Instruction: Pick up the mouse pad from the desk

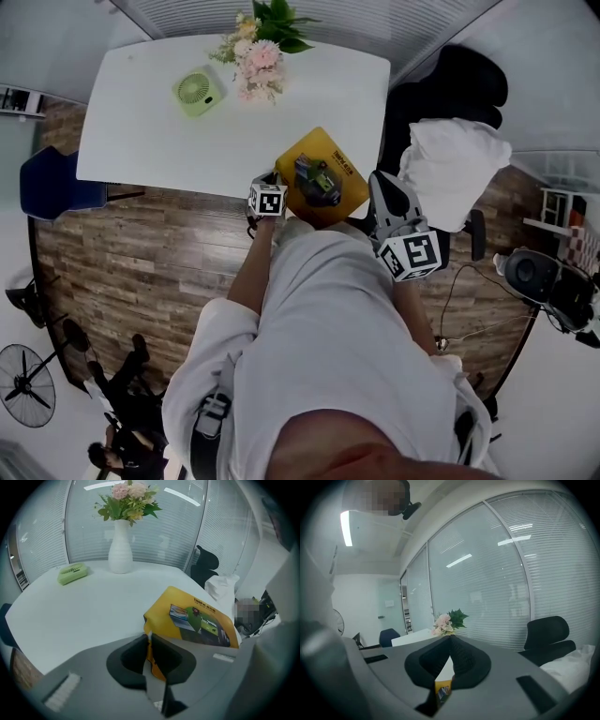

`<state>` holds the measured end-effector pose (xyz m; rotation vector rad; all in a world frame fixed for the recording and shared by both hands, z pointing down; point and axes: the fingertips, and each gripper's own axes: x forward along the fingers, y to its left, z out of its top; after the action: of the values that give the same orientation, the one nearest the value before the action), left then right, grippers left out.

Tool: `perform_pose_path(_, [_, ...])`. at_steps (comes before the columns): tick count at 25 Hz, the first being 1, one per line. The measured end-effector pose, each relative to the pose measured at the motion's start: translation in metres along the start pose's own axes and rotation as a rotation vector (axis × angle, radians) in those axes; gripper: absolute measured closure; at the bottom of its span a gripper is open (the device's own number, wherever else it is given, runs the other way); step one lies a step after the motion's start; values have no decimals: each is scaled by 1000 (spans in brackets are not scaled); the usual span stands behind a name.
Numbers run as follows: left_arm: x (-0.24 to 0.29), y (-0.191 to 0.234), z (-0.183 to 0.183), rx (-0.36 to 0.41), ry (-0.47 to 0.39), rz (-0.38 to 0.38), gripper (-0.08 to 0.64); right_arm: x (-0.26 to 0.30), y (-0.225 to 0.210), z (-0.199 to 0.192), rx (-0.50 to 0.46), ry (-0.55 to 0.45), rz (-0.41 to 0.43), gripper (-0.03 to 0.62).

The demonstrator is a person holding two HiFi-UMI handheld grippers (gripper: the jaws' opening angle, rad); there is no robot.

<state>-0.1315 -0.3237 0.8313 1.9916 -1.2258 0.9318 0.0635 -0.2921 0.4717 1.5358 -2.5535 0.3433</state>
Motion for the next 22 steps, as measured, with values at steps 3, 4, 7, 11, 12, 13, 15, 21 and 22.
perform_pose_path(3, [-7, 1, 5, -30, -40, -25, 535, -1, -6, 1, 0, -3, 0, 592])
perform_pose_path(4, [-11, 0, 9, -32, -56, -35, 535, -2, -8, 1, 2, -5, -1, 591])
perform_pose_path(7, [-31, -11, 24, -7, -125, -64, 536, -4, -12, 3, 9, -16, -2, 591])
perform_pose_path(11, [-71, -38, 56, 78, -247, -121, 538, -5, -16, 7, 13, -32, 3, 591])
perform_pose_path(12, [-82, -45, 65, 91, -276, -135, 537, -6, -17, 7, 15, -35, 4, 592])
perform_pose_path(13, [-92, -52, 74, 103, -303, -148, 538, -6, -17, 7, 18, -39, 5, 591])
perform_pose_path(15, [-113, -65, 92, 125, -352, -174, 538, -8, -18, 7, 23, -45, 6, 591])
perform_pose_path(21, [-172, -95, 152, 216, -485, -226, 540, -11, -26, 6, 34, -56, -3, 592])
perform_pose_path(22, [-184, -98, 164, 245, -516, -222, 540, -11, -28, 6, 36, -58, -4, 592])
